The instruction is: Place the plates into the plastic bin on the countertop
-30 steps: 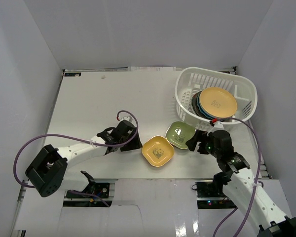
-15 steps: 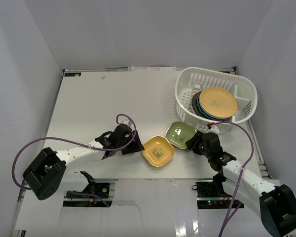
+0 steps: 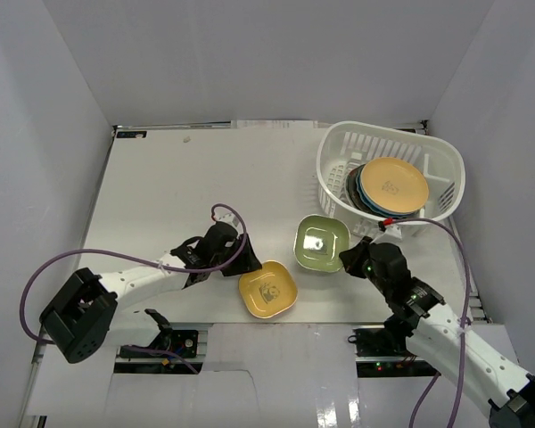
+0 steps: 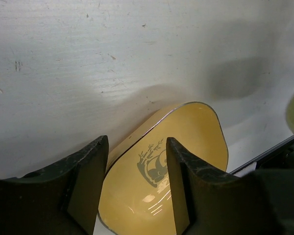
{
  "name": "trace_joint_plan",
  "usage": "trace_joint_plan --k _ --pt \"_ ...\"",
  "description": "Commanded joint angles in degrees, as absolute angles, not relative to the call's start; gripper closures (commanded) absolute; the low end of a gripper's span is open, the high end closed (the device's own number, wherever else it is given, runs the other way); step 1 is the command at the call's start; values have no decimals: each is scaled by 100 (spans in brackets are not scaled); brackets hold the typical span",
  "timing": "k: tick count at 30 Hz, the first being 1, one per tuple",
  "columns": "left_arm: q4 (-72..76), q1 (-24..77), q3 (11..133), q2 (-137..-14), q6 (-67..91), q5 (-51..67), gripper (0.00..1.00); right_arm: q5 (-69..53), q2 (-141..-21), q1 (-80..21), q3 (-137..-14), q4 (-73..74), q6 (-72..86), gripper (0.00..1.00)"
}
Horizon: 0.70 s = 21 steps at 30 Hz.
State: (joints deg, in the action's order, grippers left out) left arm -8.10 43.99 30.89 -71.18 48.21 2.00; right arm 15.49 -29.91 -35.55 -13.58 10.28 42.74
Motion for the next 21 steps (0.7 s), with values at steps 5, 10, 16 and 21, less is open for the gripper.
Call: trace_joint_plan --k 5,10,16,21 --pt "-799 4421 3261 -7242 4518 325 46 1897 -3285 -3683 -3581 1476 3142 92" --pt "-1124 4421 3392 -7365 4106 431 46 3708 -4305 -3429 -4964 1468 1891 92" --pt "-1230 4421 3515 -7462 3911 290 65 2174 -5562 -1058 -5783 1345 1713 92" --pt "-1309 4421 3603 -7471 3815 88 95 1022 -6345 280 -5328 951 2100 92"
